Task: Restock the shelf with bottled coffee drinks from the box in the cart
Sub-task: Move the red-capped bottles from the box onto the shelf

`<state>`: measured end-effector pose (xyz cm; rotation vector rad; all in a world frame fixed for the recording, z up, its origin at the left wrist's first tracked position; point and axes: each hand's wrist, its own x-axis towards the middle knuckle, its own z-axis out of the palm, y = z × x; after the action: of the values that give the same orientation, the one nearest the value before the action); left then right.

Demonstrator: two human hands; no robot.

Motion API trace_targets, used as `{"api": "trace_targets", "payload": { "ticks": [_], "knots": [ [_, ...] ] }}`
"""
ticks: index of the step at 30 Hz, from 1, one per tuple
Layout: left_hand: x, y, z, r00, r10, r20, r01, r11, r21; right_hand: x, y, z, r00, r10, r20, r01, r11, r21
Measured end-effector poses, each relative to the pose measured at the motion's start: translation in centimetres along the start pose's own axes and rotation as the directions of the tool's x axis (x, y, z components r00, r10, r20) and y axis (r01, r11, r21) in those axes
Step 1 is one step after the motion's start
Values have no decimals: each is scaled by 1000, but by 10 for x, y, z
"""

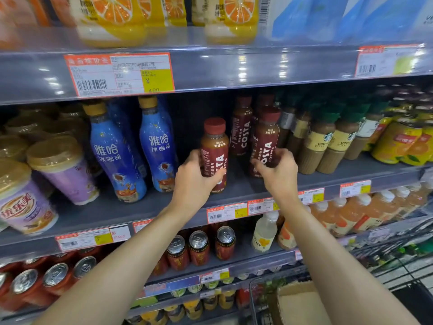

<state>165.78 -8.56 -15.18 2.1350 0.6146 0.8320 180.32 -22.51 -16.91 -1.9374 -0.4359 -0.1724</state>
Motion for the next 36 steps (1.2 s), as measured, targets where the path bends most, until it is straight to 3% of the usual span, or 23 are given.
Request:
{"api": "trace_targets", "payload": {
  "ticks": [4,17,25,27,29,36],
  "knots": [
    [0,1,2,1000,-21,19,21,1000,-1,25,5,-1,997,72,27,-72,997,-2],
    [0,6,0,998,-37,42,38,999,-22,56,0,6,992,78,101,-66,991,-114],
    [-1,10,-1,998,-46,51,47,999,-15,41,6,3,967,175,187,-165,984,-71],
    [-1,10,-1,998,-45,51,46,999,-10,26,4,-2,972,146,187,-125,985,-118],
    [0,13,0,997,-44,62,44,999,-5,7,4,-9,983,28,179,17,968,-249],
    [2,22,13,994,-19,105,19,1000,-4,-29,23,-19,905,-164,394,397,662,-636]
  ]
}}
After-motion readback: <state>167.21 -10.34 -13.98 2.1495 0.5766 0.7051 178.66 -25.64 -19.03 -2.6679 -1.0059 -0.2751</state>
